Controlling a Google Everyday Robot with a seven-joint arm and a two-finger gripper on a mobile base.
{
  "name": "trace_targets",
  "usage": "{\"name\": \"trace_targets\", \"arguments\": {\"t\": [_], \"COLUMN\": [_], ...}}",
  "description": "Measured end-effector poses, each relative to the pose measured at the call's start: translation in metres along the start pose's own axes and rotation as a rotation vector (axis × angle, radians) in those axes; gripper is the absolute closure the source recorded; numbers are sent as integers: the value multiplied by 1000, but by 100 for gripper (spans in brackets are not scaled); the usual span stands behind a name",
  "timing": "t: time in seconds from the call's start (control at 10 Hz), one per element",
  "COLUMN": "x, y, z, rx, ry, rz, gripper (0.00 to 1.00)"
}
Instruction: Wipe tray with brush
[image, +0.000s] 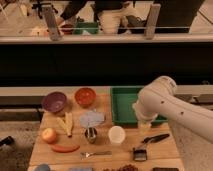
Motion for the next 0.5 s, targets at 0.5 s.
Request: {"name": "trace_targets", "arguments": {"t": [0.5], "x": [45], "y": [60], "z": [8], "rx": [20], "ry": [68], "rz": [-17], "gripper": [20]}}
